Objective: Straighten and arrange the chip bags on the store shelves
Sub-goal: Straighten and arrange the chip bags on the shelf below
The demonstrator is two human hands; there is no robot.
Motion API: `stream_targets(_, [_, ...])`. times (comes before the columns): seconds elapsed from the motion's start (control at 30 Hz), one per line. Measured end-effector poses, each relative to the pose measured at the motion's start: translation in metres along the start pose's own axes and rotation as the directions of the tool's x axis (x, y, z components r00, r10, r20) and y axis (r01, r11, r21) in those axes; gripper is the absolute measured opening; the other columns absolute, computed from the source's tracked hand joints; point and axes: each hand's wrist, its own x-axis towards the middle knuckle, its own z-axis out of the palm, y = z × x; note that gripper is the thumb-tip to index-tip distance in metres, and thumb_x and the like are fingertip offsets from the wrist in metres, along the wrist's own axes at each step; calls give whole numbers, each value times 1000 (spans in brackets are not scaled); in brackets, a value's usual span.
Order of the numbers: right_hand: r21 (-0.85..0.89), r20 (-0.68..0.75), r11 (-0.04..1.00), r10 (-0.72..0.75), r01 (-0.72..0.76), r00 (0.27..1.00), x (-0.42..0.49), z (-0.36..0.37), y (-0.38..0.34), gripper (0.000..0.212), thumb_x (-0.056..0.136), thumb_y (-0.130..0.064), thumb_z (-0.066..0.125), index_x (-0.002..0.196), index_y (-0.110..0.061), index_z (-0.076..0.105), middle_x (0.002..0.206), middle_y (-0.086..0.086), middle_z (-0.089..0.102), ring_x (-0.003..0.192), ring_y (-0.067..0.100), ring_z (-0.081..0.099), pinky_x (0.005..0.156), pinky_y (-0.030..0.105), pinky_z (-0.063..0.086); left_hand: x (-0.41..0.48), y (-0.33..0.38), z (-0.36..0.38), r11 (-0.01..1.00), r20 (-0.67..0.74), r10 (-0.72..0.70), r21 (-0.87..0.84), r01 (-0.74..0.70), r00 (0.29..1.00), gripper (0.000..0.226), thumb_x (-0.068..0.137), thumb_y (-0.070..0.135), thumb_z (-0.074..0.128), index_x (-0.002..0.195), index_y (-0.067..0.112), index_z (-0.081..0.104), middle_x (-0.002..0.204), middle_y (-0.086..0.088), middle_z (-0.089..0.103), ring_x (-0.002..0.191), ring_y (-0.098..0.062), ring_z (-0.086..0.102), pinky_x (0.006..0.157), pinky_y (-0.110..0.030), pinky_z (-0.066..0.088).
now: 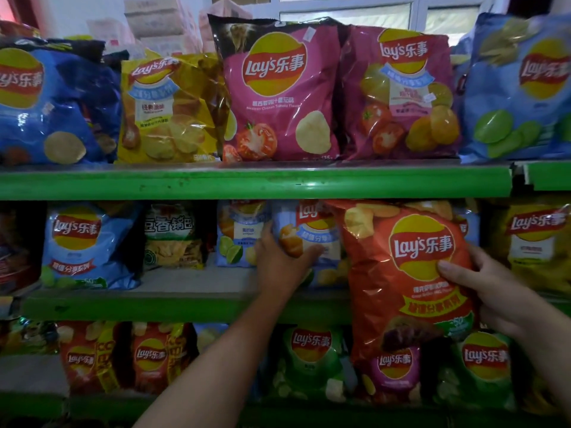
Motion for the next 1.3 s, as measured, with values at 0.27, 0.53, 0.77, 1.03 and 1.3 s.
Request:
stream_targets(0.27, [47,40,998,-36,34,999,1,27,-1,69,61,-18,77,121,-38,49,110,12,68,82,29,72,56,39,58,-6,12,41,999,92,42,31,-45,995,75,89,29,62,147,6,21,141,-24,29,122,-39,41,95,-43,42])
stream_targets(0.53, [26,94,999,-43,41,995,7,77,0,100,39,-30,89,130,-27,47,103,12,71,79,30,72,55,39,57,4,-21,-35,997,92,73,-5,-73,993,29,94,8,52,123,10,53,114,-7,63,103,-21,60,77,-23,41])
stream_targets(0.77, [66,149,996,-65,55,987,23,166,23,63,44,-34,86,103,-20,66,93,8,76,82,29,73,64,38,57,29,-68,-192,982,-461,61,184,28,885,34,83,3,63,117,4,57,110,-13,58,99,-29,56,81,-22,40])
stream_targets(1.03, [118,212,992,-61,37,975,49,266,41,84,27,-45,95,104,-23,67,93,9,76,82,32,73,66,43,58,66,-116,-316,893,-507,-31,373,251,862,102,67,47,83,144,6,32,143,-26,37,135,-40,32,106,-51,32])
stream_targets(1.3, [162,183,987,-48,18,982,61,309,45,80,27,-50,94,99,-36,65,93,6,76,81,32,73,70,53,57,98,-148,-350,928,-244,-253,211,306,936,135,52,59,87,154,26,5,159,-9,24,142,-33,30,110,-53,34])
